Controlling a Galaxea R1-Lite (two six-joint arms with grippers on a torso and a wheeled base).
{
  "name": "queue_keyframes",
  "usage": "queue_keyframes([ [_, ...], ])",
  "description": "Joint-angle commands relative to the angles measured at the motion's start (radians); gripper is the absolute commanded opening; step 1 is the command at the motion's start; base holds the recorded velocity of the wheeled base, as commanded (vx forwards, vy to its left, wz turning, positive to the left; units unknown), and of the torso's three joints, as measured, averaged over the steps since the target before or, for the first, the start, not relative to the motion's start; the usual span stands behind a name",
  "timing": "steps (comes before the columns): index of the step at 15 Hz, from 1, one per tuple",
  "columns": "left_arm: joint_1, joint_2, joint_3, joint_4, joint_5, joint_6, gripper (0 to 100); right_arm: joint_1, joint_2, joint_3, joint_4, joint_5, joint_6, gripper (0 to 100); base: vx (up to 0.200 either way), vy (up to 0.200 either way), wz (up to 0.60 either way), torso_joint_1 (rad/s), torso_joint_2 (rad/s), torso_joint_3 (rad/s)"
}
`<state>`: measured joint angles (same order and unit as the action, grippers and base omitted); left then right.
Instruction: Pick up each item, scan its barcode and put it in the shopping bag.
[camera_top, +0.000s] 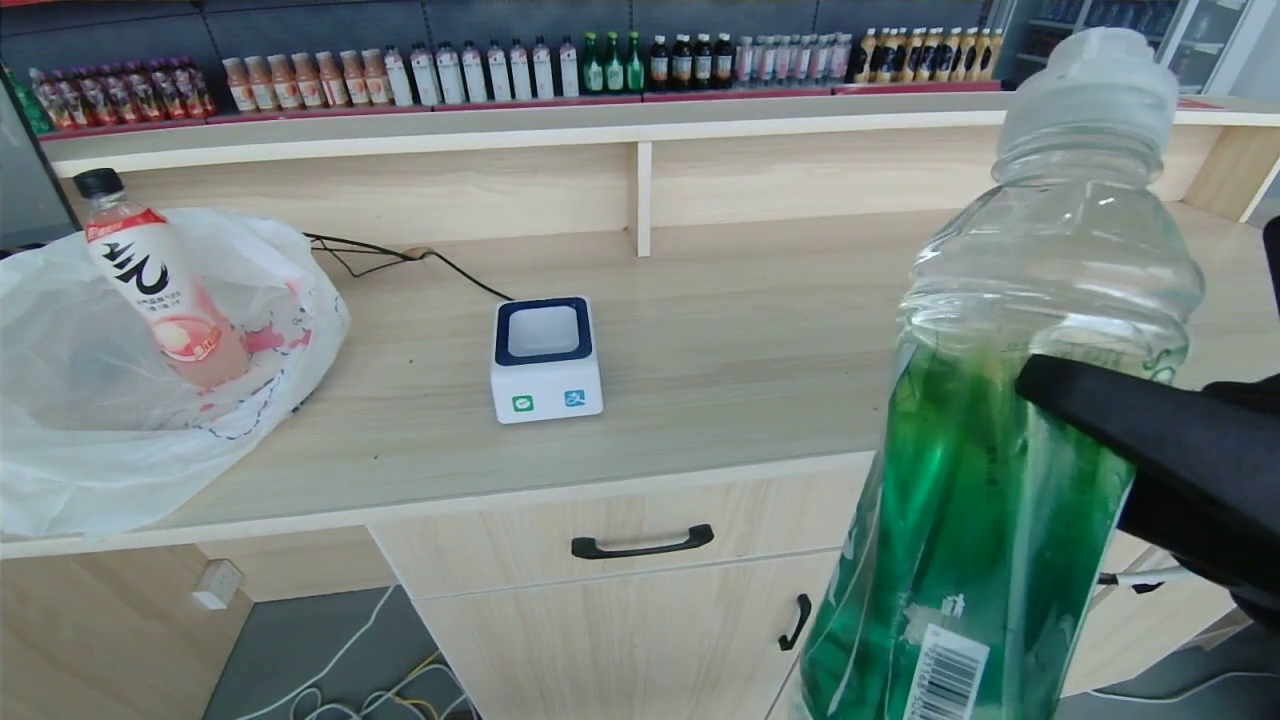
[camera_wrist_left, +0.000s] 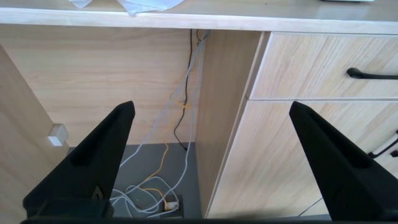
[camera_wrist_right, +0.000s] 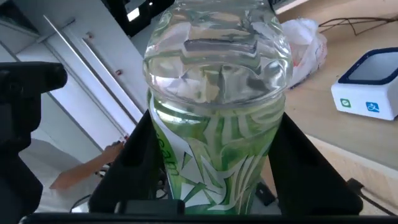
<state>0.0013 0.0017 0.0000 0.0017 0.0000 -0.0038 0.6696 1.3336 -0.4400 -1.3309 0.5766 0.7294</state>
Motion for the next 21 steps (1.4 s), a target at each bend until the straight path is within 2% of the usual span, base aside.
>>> queue_keyframes([
  [1,0.000,0.000,0.000,0.000,0.000,-0.001,100,0.007,0.127,-0.011,-0.065,0.000,0.039,0,0.000,0.000,0.00,0.000,0.00,0.000],
  [4,0.000,0.000,0.000,0.000,0.000,-0.001,100,0.005,0.219,-0.025,-0.240,-0.001,0.189,0,0.000,0.000,0.00,0.000,0.00,0.000],
  [11,0.000,0.000,0.000,0.000,0.000,-0.001,100,-0.001,0.245,-0.049,-0.240,-0.001,0.265,0,0.000,0.000,0.00,0.000,0.00,0.000],
  [17,0.000,0.000,0.000,0.000,0.000,-0.001,100,0.021,0.266,-0.135,-0.240,0.000,0.266,0,0.000,0.000,0.00,0.000,0.00,0.000],
  [21,-0.001,0.000,0.000,0.000,0.000,-0.001,100,0.021,0.272,-0.140,-0.240,0.000,0.266,0,0.000,0.000,0.00,0.000,0.00,0.000],
])
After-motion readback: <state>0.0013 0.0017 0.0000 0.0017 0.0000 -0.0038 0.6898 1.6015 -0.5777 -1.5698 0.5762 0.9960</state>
